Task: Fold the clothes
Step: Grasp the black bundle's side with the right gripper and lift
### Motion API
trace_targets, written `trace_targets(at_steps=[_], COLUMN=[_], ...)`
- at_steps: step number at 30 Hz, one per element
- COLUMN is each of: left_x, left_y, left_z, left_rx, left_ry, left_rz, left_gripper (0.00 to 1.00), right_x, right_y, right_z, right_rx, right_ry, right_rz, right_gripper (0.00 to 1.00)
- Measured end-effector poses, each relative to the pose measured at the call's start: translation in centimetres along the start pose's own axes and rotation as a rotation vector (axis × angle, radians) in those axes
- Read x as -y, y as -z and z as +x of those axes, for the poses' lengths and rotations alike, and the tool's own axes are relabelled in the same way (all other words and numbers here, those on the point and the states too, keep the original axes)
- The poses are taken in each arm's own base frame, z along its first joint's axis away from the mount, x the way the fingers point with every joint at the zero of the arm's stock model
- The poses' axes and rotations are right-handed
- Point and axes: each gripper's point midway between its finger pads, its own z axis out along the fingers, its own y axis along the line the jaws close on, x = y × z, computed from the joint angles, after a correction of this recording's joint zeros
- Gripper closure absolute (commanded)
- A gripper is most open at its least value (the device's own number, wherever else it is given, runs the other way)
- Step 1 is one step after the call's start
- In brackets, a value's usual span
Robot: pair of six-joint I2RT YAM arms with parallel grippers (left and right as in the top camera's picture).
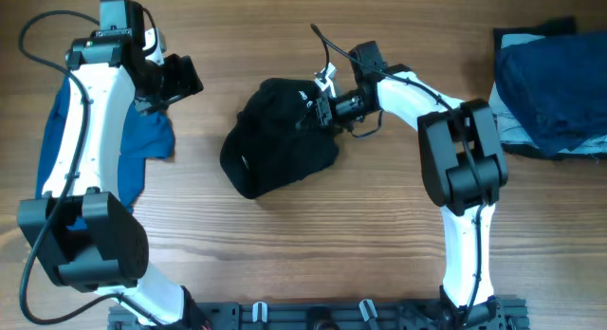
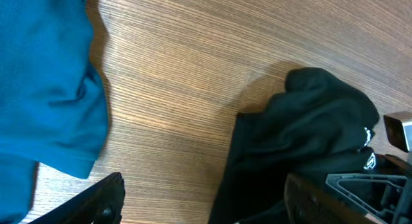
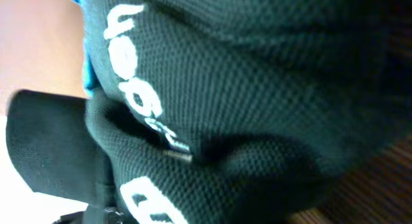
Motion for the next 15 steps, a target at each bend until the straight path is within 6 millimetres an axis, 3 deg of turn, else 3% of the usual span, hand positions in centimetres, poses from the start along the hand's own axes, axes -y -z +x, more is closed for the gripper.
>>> trace_targets(at_steps=[11, 15], left_x=[0.0, 0.0], left_y=[0.0, 0.0], left_z=[0.1, 0.1], left_rx=[-0.003, -0.003], left_ry=[0.001, 0.001], left_rz=[-0.001, -0.001], left_gripper=[0.21, 0.21], right_x=[-2.2, -1.8], right_y=[0.4, 2.2], right_z=[-1.0, -2.2], right_rx=[0.022, 0.063], right_ry=[0.068, 0.053], right_rz=[-0.133, -0.138], right_gripper=[0.96, 0.96])
